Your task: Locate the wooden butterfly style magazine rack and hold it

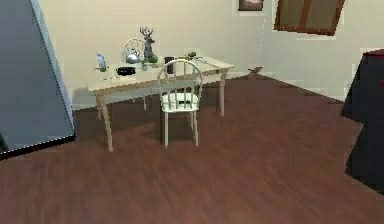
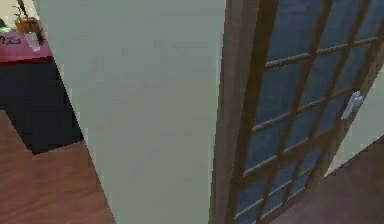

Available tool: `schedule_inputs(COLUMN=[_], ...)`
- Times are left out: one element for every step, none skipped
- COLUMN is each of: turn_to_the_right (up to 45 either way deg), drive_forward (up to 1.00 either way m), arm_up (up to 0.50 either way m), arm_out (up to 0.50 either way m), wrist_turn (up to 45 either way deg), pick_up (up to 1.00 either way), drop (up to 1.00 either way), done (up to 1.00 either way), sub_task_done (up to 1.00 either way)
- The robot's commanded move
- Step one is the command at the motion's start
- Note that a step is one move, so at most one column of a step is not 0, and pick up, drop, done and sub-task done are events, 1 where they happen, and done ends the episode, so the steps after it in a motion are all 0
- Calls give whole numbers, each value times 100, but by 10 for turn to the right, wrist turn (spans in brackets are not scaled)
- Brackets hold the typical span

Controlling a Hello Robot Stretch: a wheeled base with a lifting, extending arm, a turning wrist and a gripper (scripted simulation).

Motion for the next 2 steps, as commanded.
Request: schedule_inputs(turn_to_the_right=[0,300], drive_forward=[55,0], arm_up=[0,0], arm_out=[0,0], wrist_turn=[0,0], pick_up=[0,0], drop=[0,0], done=[0,0], sub_task_done=[0,0])
